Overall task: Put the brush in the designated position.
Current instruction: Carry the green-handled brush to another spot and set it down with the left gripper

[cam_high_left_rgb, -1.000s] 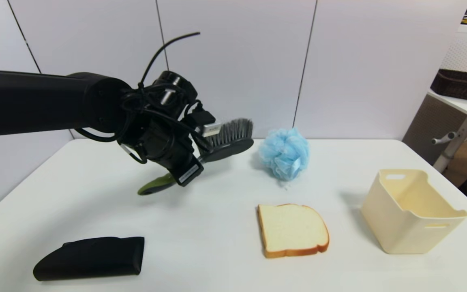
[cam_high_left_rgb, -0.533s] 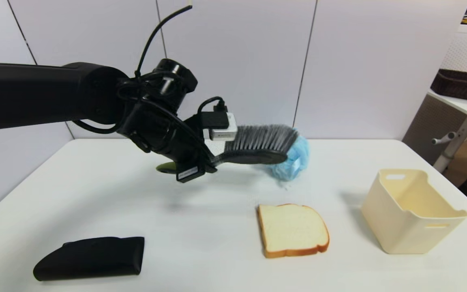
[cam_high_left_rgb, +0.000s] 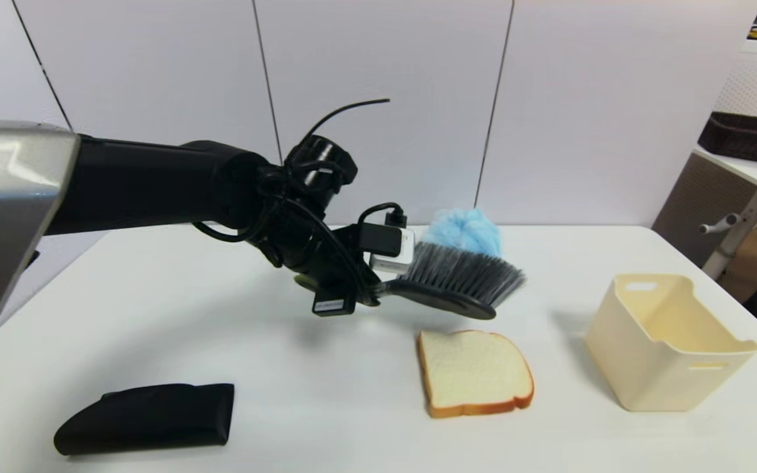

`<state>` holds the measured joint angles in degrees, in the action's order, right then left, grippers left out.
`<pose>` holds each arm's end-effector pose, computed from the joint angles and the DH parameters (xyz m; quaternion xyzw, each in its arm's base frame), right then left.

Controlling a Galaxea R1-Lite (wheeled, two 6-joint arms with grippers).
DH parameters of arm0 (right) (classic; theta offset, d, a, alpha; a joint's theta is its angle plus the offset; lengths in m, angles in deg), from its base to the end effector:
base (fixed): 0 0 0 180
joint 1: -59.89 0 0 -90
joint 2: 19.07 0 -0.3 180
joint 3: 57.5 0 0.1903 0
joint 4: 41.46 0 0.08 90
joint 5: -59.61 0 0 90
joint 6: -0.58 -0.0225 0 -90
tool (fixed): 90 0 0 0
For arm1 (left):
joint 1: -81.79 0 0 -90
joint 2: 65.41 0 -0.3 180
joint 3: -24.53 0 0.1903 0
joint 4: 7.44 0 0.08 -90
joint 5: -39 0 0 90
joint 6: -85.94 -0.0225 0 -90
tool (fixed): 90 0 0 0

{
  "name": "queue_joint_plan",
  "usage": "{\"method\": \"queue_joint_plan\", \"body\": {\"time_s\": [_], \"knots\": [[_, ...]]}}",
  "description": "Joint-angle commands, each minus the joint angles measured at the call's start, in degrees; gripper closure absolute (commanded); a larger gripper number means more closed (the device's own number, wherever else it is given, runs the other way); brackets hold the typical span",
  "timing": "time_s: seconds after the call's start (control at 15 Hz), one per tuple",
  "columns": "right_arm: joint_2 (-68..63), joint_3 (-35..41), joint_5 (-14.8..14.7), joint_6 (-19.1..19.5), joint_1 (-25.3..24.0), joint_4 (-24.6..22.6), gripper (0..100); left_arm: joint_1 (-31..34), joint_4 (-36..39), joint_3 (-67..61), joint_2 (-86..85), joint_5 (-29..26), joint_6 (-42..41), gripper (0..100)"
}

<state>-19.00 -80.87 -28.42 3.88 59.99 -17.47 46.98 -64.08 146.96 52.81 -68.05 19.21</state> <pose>-0.0229 0.0008 0.0743 -0.0287 0.0043 0.0164 0.9994 0.3193 -0.2301 0.1979 0.5007 0.1488 -0.5677 0.6363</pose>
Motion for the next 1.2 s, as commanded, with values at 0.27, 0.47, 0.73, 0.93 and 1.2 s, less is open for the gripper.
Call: {"method": "queue_joint_plan", "body": {"time_s": [0.27, 0.47, 0.73, 0.93, 1.2], "knots": [[-0.07, 0.09, 0.05, 0.04, -0.01, -0.01, 0, -3.52, 9.27, 9.40, 8.87, 6.95, 6.53, 100], [-0.07, 0.09, 0.05, 0.04, -0.01, -0.01, 0, -4.31, 10.50, 9.22, 10.01, 7.12, 9.69, 100], [-0.07, 0.09, 0.05, 0.04, -0.01, -0.01, 0, -4.83, 10.24, 9.04, 9.04, 8.00, 10.04, 100], [-0.07, 0.09, 0.05, 0.04, -0.01, -0.01, 0, -4.83, 7.43, 8.61, 5.35, 10.37, 10.39, 100], [-0.07, 0.09, 0.05, 0.04, -0.01, -0.01, 0, -5.98, 5.76, 3.33, 5.00, 10.37, 16.11, 100]]}}
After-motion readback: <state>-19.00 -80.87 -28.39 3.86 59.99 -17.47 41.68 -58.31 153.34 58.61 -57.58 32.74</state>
